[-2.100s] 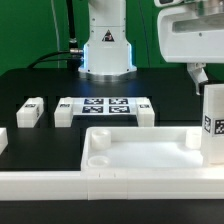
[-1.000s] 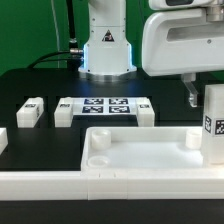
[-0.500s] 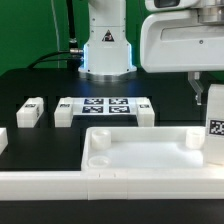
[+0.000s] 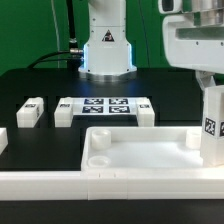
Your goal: Assemble desk
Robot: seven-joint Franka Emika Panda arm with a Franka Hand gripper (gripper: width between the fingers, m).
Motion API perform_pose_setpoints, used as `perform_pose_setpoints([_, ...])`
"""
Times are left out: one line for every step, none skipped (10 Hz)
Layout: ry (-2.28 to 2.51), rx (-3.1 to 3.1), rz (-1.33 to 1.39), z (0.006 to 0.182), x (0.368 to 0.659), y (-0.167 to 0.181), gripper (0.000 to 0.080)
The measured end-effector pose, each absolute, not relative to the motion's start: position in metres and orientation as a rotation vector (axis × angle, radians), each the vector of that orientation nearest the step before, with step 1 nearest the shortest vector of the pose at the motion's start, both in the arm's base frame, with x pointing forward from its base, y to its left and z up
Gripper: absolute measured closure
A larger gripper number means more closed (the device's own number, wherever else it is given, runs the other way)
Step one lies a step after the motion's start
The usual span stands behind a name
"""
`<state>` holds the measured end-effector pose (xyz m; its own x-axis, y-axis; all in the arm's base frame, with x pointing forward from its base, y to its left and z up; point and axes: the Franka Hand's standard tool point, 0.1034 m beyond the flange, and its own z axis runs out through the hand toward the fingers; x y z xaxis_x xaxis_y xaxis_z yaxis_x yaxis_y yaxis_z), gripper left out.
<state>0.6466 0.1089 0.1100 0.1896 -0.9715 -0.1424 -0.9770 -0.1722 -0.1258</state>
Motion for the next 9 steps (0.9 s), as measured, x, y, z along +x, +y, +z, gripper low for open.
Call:
perform_pose_setpoints([2.028,-2.126,0.068,0.1098,0.6463,0.1135,0.0505])
perform_pose_setpoints([2.073,-2.082,0.078,0.1096,0.6456,0.1173,0.0505])
perform_pose_setpoints([2.071,-2.084,0.077,0.1096,0.6458,0.1167,0.0505])
perform_pose_setpoints([1.918,-2.229,0.057,0.1094,0.645,0.1168,0.0505])
perform_pose_setpoints([1.72,-2.385,0.039,0.1095,0.6439,0.1178,0.0324])
perform_pose_setpoints([1.451,-2.556,0.004,0.1088,0.6437,0.1154,0.021])
perform_pose_setpoints([1.276,-2.647,-0.015,0.1075,0.6428,0.1142,0.021])
perform_pose_setpoints([1.277,-2.646,-0.013,0.1072,0.6425,0.1154,0.0162])
perform_pose_setpoints([1.129,-2.714,-0.03,0.1067,0.6424,0.1147,0.0153])
